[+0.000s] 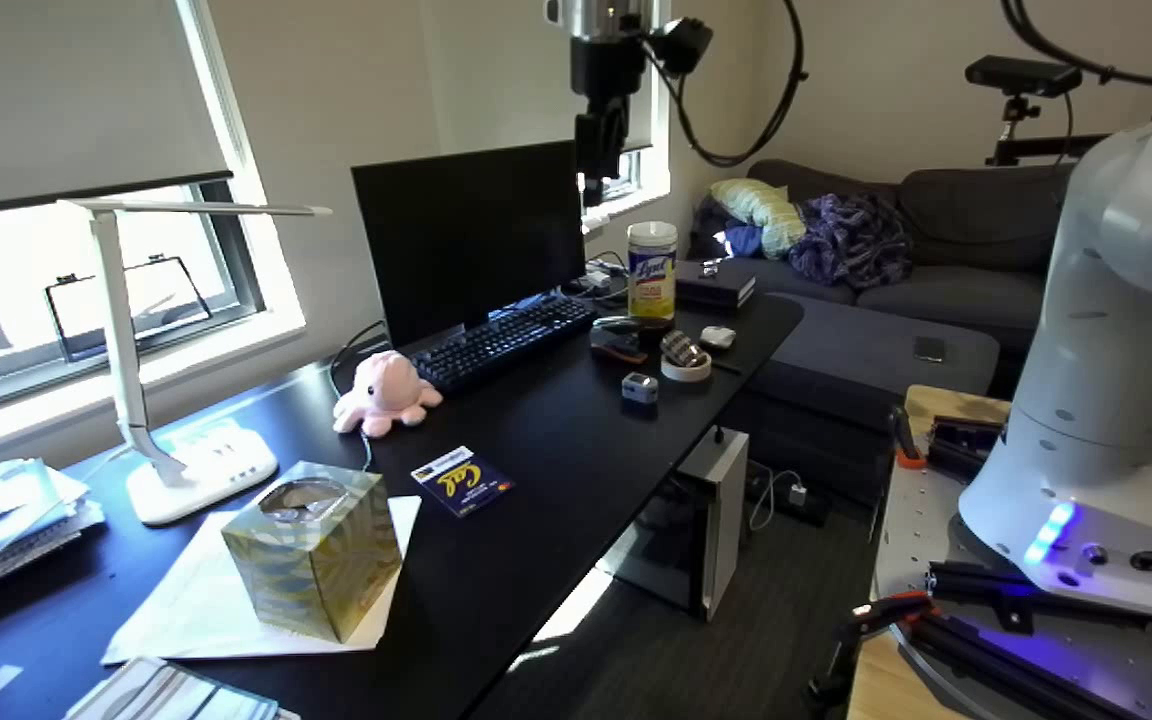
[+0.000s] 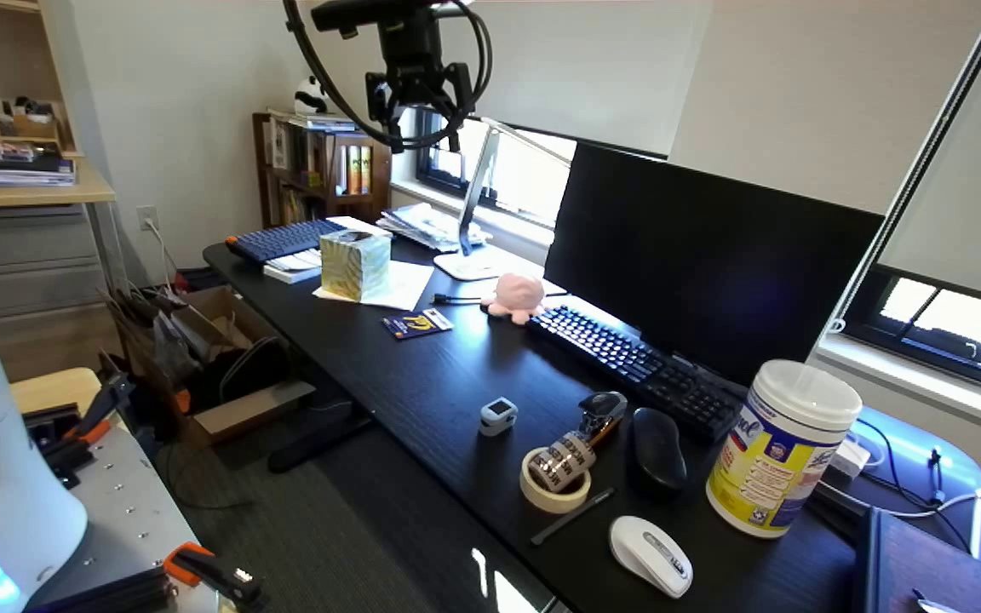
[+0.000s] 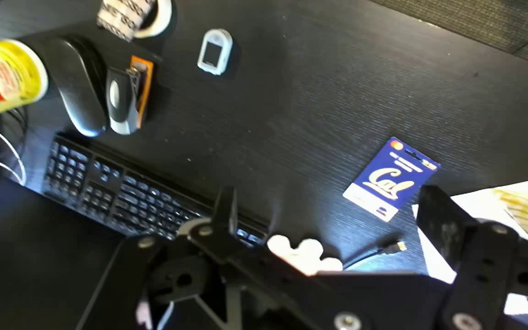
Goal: Pick up the box from the table and move it to the right.
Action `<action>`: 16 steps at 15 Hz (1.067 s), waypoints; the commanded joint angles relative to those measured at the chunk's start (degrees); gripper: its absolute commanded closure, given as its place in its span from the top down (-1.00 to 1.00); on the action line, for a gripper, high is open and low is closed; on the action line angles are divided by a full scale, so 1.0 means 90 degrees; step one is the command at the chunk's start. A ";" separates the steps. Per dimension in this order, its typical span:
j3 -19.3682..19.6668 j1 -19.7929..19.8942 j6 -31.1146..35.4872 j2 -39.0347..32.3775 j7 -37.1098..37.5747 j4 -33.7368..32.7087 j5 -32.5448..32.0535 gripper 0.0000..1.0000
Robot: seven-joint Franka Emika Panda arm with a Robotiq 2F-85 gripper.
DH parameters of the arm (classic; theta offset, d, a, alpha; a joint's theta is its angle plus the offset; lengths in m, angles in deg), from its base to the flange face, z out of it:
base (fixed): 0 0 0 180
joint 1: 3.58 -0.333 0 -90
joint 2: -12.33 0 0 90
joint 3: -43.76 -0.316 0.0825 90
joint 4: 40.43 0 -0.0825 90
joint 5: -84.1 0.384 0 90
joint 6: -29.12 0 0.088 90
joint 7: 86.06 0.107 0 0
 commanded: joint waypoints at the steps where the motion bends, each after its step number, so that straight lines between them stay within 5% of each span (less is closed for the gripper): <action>1: -0.0338 -0.0295 0.0027 -0.1489 -0.0087 -0.1279 0.0057 1.00; 7: -0.0706 -0.0748 -0.0497 -0.3528 -0.0493 -0.3157 0.0140 1.00; 8: -0.0639 -0.0756 -0.0150 -0.2993 -0.0103 -0.2490 0.0007 1.00; 16: -0.0783 -0.0924 0.0034 -0.4114 -0.0331 -0.3242 0.0170 1.00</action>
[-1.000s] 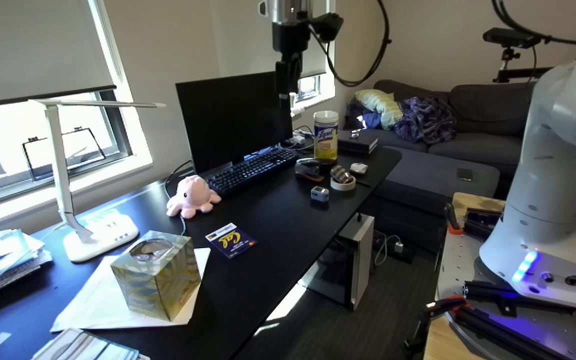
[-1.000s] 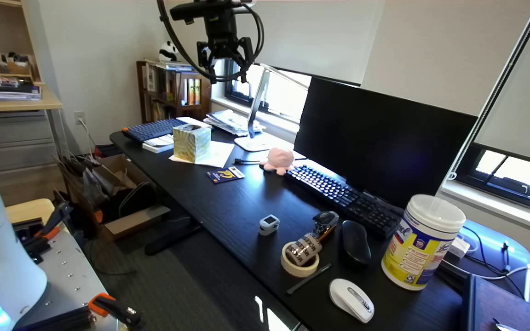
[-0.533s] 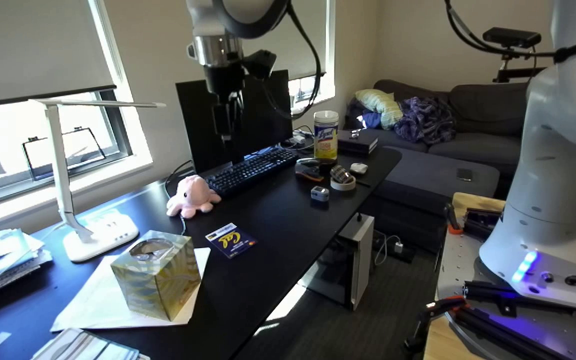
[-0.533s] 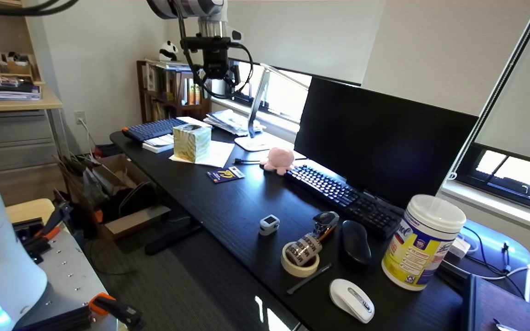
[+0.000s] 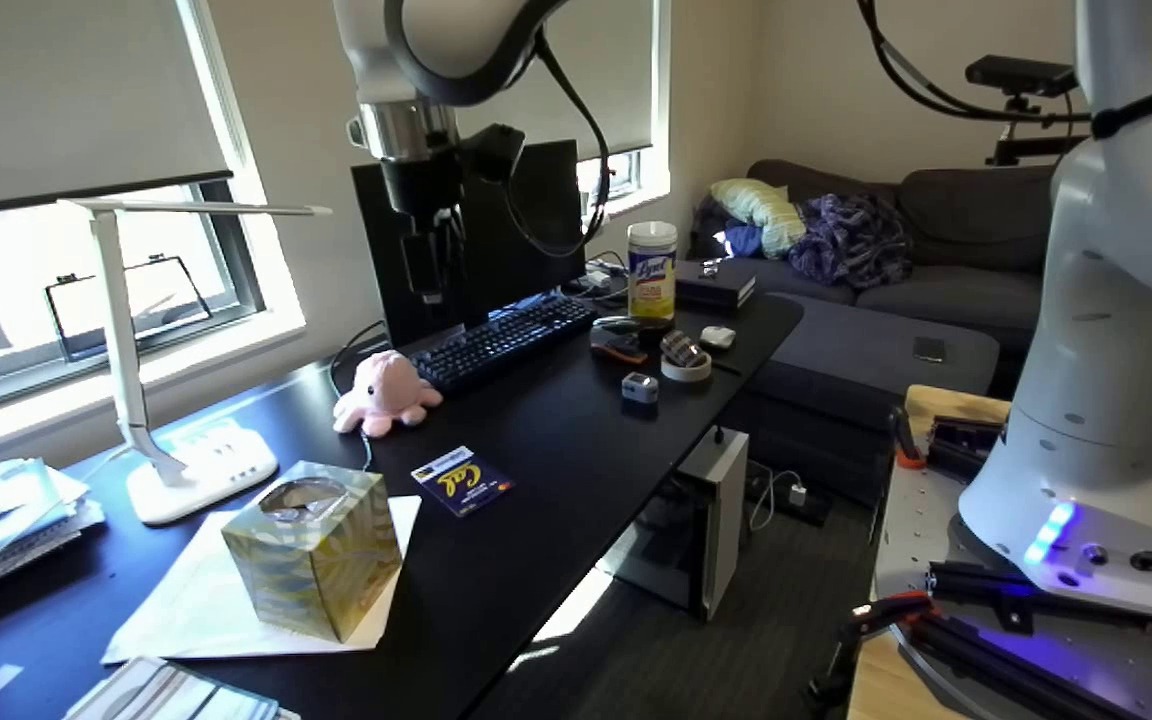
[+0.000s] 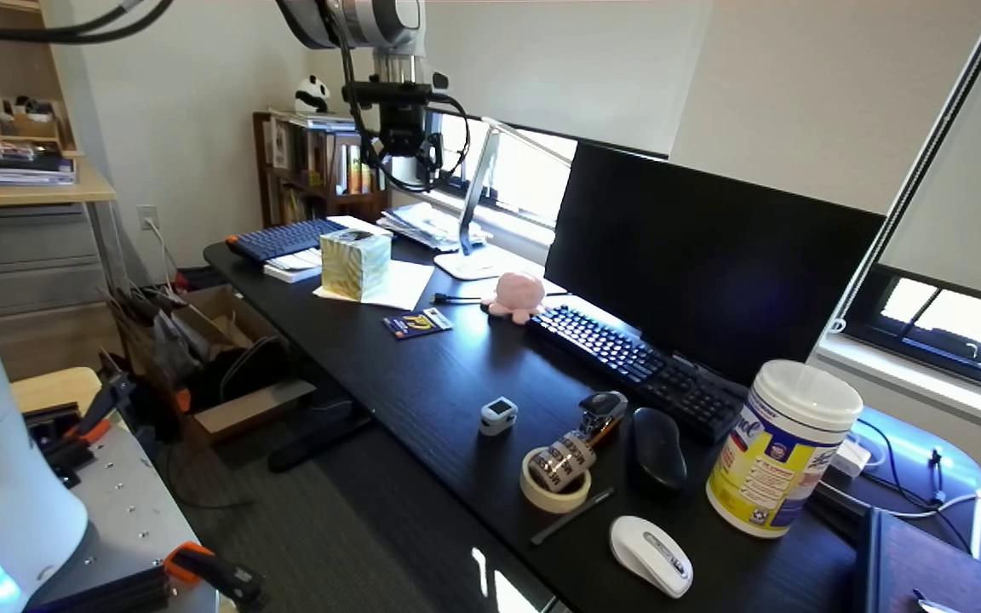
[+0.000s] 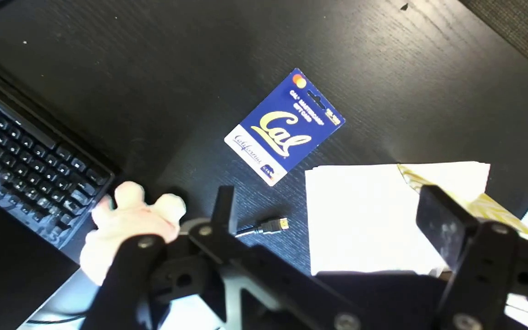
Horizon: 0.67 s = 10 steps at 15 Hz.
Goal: Pick up the box from the table and move it to the right.
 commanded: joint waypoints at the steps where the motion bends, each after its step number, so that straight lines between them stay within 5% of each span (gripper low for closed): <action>1: -0.0124 -0.0164 0.0551 -0.0682 -0.0038 -0.0218 0.0191 1.00; 4: -0.0081 -0.0545 0.1302 -0.1325 0.0634 -0.0447 0.0042 1.00; 10: 0.0104 -0.1141 0.1632 -0.2228 0.1362 -0.1176 0.0060 1.00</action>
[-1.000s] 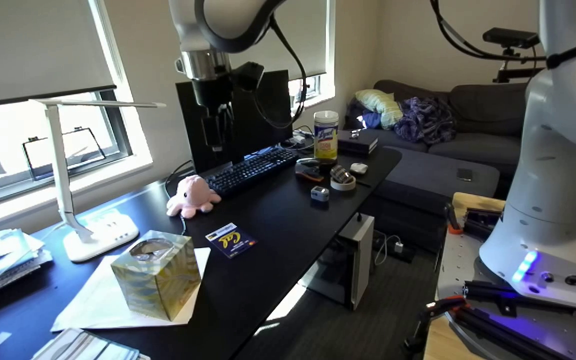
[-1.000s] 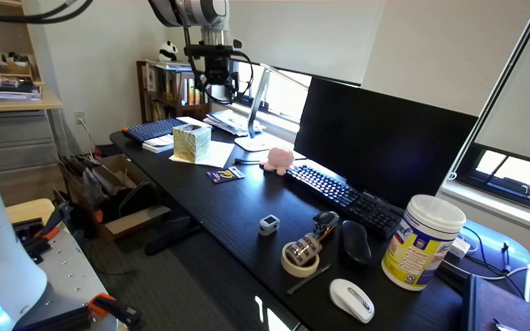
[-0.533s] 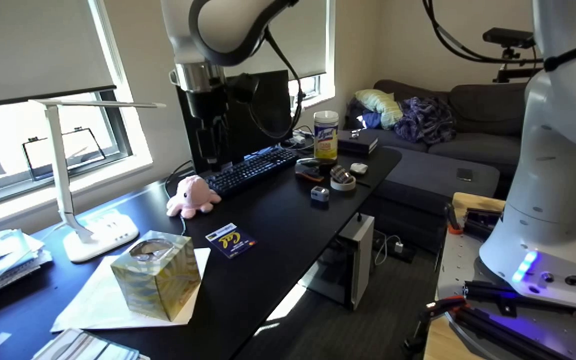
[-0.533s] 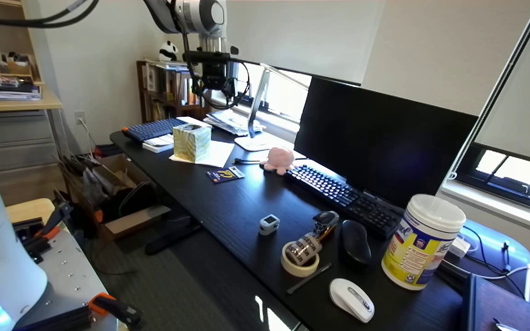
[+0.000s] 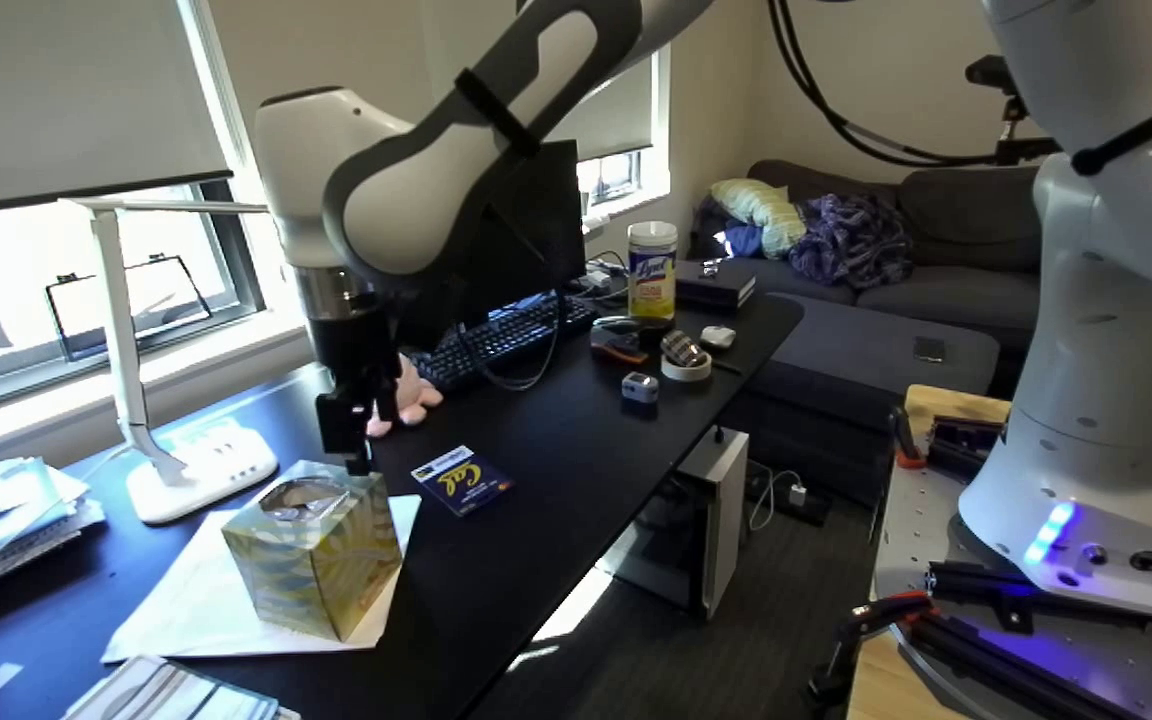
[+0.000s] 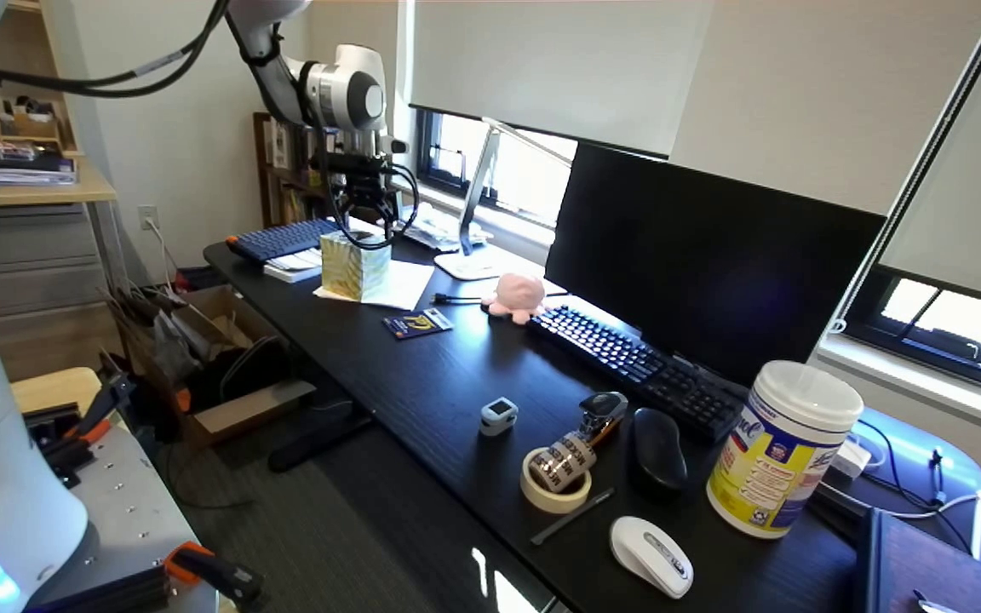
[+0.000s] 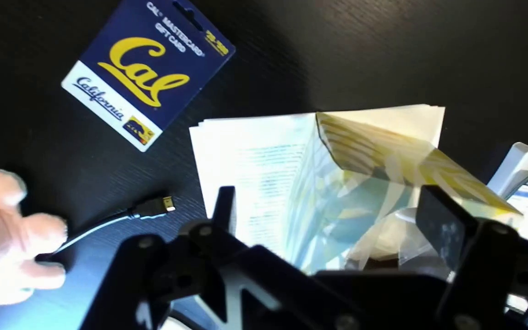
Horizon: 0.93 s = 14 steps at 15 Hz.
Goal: Pick up the box from the table and move it to the right.
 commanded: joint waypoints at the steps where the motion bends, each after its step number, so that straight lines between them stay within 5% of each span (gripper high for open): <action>1: 0.0109 -0.0210 0.0164 -0.0421 0.0344 -0.0518 0.0044 1.00; 9: 0.0570 -0.0637 0.0060 -0.1071 0.1483 -0.1209 -0.0030 1.00; 10: 0.0567 -0.0638 0.0022 -0.1181 0.1461 -0.1314 0.0001 0.50; 14: 0.0624 -0.0738 0.0004 -0.1451 0.1483 -0.1603 -0.0018 0.05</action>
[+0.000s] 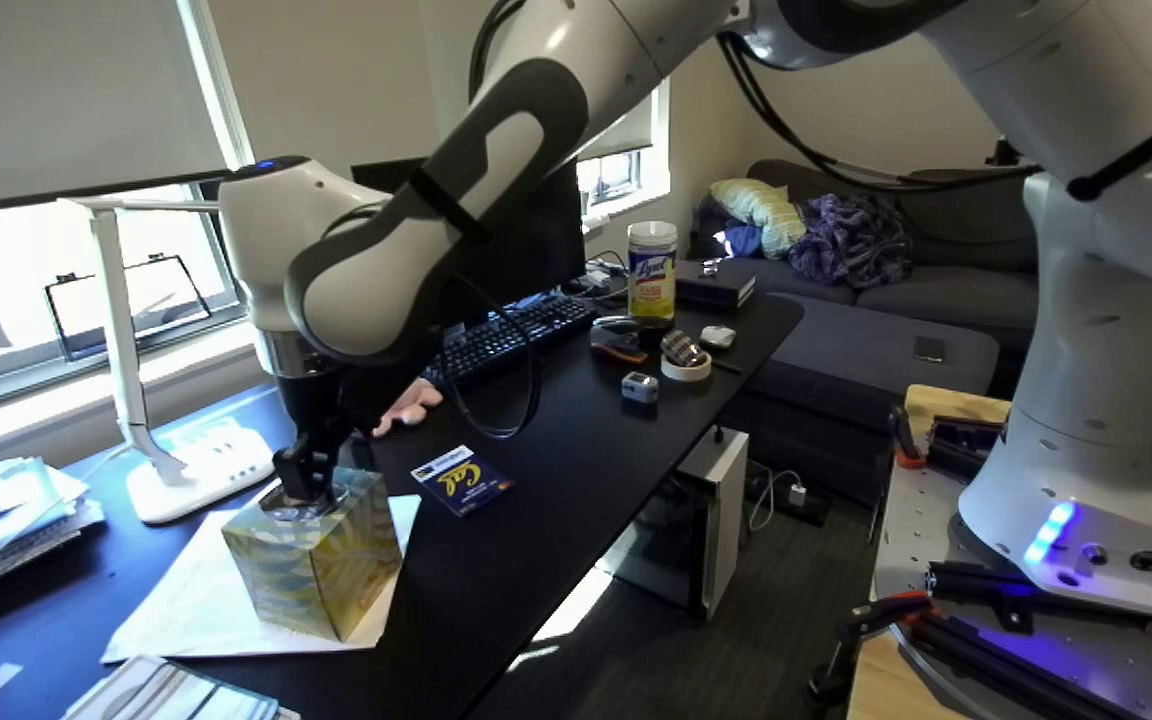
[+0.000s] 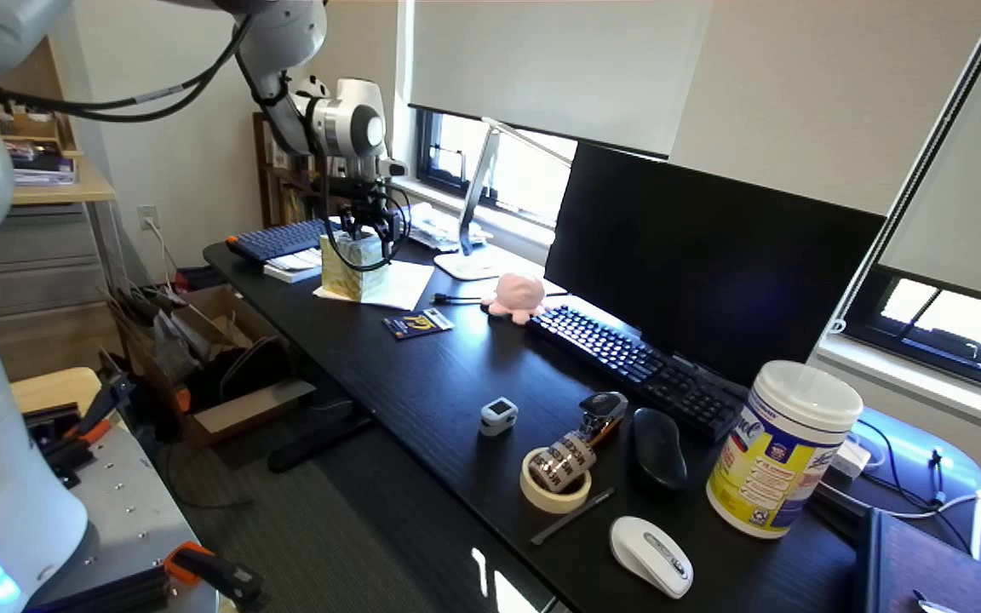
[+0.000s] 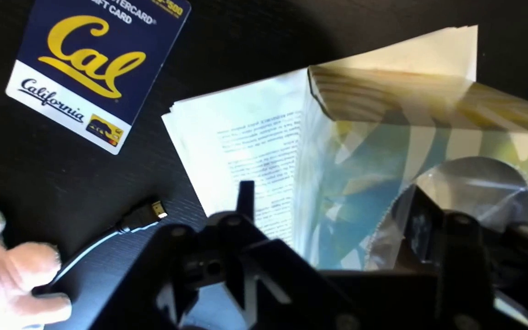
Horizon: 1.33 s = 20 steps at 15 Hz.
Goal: Pick up the box from the table and move it to the right.
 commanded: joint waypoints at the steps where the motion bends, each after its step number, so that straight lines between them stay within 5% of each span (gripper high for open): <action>1: 0.0095 -0.0140 -0.0143 -0.0261 0.0122 -0.0383 -0.0015 -0.06; 8: 0.0180 -0.0034 -0.0583 0.0847 -0.0956 0.0559 -0.0705 -0.98; 17: -0.0218 0.1122 -0.1009 0.3389 -0.4121 0.3057 -0.1087 -0.96; 18: -0.0256 0.0943 -0.1109 0.2671 -0.3485 0.2156 -0.0980 -0.96; 20: -0.0265 0.1079 -0.1104 0.2856 -0.3578 0.2350 -0.0973 -0.83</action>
